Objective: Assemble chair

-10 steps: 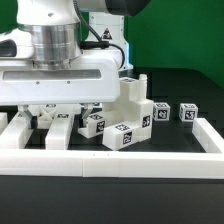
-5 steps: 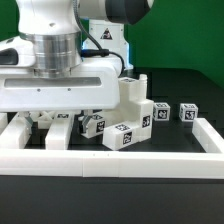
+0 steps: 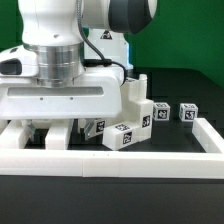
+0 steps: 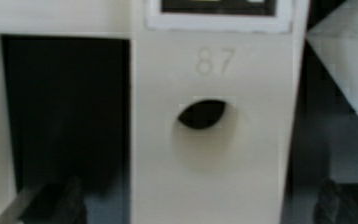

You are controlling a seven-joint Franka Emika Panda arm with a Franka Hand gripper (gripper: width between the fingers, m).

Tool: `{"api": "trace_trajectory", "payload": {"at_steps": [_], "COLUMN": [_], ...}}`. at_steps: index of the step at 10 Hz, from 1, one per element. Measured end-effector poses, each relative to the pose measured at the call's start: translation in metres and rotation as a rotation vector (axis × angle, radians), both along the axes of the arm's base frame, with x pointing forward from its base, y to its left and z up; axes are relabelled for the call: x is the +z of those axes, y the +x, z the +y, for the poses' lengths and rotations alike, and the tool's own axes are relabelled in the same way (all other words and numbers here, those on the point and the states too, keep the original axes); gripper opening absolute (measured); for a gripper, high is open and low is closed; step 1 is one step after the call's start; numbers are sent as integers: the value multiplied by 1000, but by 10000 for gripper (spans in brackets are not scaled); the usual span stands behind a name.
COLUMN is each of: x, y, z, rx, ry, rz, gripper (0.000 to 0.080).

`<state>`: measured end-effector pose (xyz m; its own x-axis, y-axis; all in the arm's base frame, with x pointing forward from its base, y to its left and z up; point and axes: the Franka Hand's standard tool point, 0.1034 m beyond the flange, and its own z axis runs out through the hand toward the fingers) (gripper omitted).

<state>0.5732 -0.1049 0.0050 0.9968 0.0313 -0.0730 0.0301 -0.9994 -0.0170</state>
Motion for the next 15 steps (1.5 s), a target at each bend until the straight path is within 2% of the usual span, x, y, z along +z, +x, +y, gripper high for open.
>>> {"api": "trace_trajectory", "payload": {"at_steps": [2, 4, 5, 6, 8, 10, 11, 13, 15], "x": [0, 0, 0, 0, 0, 7, 16, 45, 68], "y": [0, -1, -1, -1, -1, 1, 0, 1, 1], "z": [0, 0, -1, -3, -5, -8, -9, -11, -8], "rx": [0, -1, -2, -3, -6, -7, -7, -2, -4], "ry": [0, 0, 0, 0, 0, -2, 3, 20, 36], "rz": [0, 1, 1, 1, 1, -8, -9, -17, -31], "gripper": [648, 383, 383, 284, 284, 284, 284, 284, 284]}}
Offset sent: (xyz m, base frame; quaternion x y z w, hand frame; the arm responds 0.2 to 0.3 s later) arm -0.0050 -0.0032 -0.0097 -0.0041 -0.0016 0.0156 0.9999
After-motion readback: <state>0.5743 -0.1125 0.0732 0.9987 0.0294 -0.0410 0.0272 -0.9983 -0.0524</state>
